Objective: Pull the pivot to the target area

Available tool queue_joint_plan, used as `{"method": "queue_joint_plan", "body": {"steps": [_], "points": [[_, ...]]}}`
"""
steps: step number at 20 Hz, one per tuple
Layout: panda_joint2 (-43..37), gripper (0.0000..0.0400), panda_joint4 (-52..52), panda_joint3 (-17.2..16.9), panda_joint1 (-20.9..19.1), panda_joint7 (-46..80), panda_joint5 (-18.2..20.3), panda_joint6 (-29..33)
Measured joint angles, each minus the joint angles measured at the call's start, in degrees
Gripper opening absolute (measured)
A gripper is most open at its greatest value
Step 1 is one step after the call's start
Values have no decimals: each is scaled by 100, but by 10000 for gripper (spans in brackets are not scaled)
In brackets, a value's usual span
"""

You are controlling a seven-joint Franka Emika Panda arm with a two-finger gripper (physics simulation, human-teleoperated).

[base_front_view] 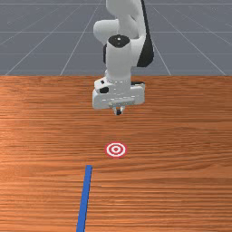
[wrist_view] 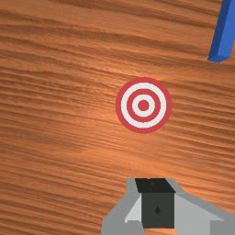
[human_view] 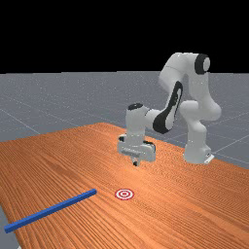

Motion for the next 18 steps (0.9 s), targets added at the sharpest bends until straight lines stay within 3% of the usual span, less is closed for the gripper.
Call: {"method": "queue_joint_plan", "body": {"steps": [1,6,7,8,9,10,14,15,16,18], "points": [[264,0,418,-51,34,178,69,-158],[285,0,461,-296,-22,833,217,-184],[288,0,497,-98,-287,-693,26,-233],[292,0,507,-78,-366,-1008,-4,-238],[304,0,520,-158,-356,-674,63,-243],[363,0,576,208,-784,-2301,456,-290],[540,0,778,298,-1019,-2659,734,-399],[597,0,824,94,-788,-2361,111,-262],[850,0,1315,43,-747,-2052,104,-870],[972,0,1493,57,-755,-2057,130,-777]]}}
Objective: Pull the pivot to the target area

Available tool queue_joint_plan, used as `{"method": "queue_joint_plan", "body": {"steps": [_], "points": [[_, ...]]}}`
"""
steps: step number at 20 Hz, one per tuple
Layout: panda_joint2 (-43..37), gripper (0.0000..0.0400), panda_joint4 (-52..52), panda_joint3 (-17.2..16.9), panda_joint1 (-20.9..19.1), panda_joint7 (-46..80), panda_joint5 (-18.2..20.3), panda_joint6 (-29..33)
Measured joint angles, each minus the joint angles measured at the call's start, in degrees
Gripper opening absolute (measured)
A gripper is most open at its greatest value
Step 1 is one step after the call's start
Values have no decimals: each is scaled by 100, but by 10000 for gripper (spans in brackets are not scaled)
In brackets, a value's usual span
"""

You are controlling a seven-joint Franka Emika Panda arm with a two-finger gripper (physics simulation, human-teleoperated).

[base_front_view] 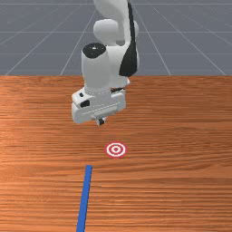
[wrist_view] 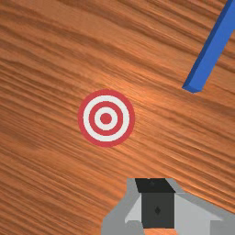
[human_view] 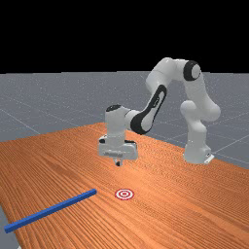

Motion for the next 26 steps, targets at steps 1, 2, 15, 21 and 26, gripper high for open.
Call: {"method": "queue_joint_plan", "body": {"steps": [1,2,15,21,26], "points": [[249,0,469,-2,-4,35,-23,-472],[440,0,811,3,-11,52,-26,-710],[1484,0,2579,108,-132,26,122,-1138],[1860,0,3217,102,-204,94,176,-1351],[1752,0,2795,148,-267,-113,240,-562]]}}
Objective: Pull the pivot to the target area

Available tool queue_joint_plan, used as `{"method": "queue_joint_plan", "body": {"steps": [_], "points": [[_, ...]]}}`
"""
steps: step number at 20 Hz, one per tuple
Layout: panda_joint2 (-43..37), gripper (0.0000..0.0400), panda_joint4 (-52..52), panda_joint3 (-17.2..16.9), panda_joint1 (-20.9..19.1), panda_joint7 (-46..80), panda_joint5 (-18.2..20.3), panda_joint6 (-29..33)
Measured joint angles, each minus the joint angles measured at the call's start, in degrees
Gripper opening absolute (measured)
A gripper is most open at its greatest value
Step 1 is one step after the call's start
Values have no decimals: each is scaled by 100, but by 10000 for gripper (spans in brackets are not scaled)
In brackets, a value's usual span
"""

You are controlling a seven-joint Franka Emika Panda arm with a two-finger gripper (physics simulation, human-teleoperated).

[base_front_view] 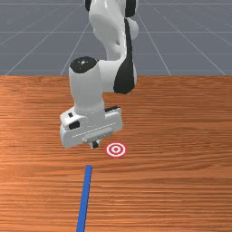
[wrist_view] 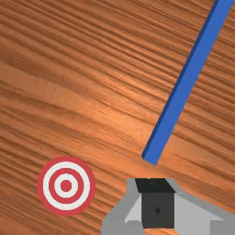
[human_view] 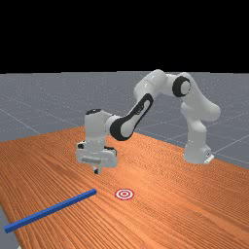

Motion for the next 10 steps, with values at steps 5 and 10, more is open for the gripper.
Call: {"method": "queue_joint_plan", "body": {"steps": [5,10], "points": [[254,0,-254,90,-52,-122,102,875],[541,0,-19,10,-3,48,35,414]]}}
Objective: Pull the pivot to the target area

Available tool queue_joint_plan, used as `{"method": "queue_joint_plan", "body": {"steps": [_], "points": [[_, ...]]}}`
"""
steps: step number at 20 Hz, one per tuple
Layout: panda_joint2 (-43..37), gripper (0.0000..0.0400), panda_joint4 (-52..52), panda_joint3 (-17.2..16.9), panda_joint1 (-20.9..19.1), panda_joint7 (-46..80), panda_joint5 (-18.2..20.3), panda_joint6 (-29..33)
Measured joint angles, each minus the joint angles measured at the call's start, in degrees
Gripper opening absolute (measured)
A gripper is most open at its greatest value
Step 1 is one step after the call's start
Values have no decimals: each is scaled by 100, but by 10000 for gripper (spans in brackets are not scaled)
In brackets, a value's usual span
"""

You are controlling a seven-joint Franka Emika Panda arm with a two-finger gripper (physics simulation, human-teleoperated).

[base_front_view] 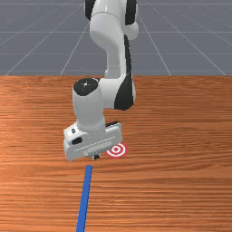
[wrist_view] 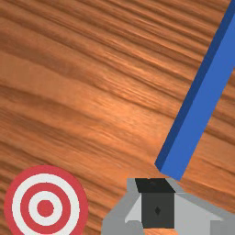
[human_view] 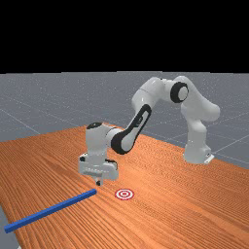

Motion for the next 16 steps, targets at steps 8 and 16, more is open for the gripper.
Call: {"method": "queue_joint_plan", "body": {"steps": [8,16], "points": [[232,0,327,-1,-11,6,-27,-276],[479,0,698,46,-61,0,35,-259]]}}
